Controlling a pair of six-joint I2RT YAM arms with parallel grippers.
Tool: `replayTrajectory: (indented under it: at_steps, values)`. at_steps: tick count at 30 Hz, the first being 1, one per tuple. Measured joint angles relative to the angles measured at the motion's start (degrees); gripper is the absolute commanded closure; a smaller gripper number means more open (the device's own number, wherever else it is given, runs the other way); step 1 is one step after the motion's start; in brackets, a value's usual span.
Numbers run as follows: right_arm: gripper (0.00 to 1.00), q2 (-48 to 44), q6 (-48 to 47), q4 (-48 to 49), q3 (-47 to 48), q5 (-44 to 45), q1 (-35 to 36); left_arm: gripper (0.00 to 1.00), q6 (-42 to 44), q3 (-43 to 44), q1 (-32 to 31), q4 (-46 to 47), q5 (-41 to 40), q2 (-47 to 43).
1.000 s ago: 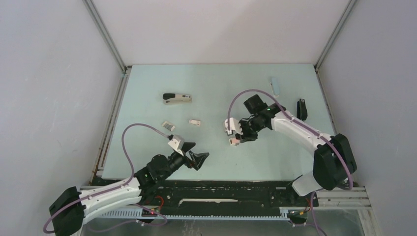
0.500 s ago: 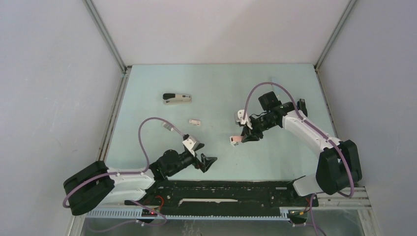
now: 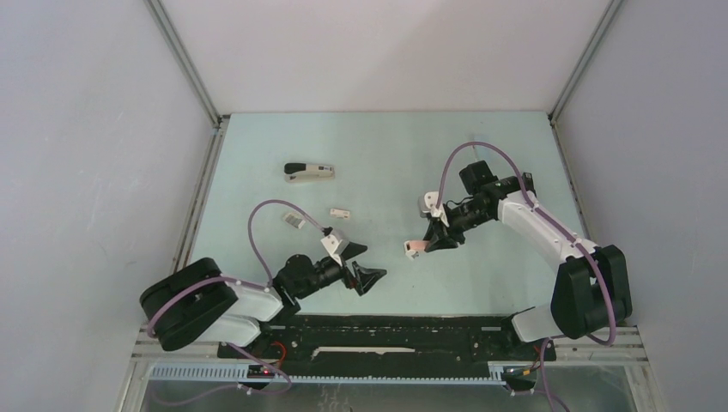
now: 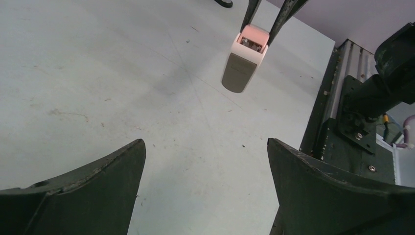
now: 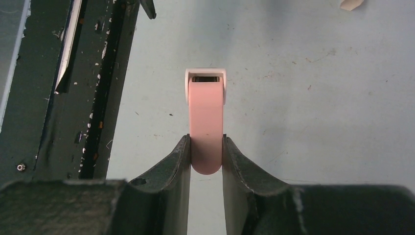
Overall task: Unload the staples from the stapler
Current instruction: Unload the staple at the center of the board.
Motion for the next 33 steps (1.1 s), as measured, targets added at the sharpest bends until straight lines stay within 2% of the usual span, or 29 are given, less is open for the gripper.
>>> replayTrajectory:
  at_steps: [14,25,33]
  values:
    - [1.00,0.0,-2.1,-1.4,0.0,-1.0,0.0,0.02,-1.7,2.3,1.8,8.2,6.1,9.8]
    - [1.00,0.0,-2.5,-1.8,0.0,-2.3,-0.1,0.05,5.2,4.9,1.8,9.7,12.5,14.1]
    - [1.00,0.0,-2.6,-1.9,0.0,-3.8,-0.4,0.09,7.8,10.1,1.8,10.2,16.8,19.2]
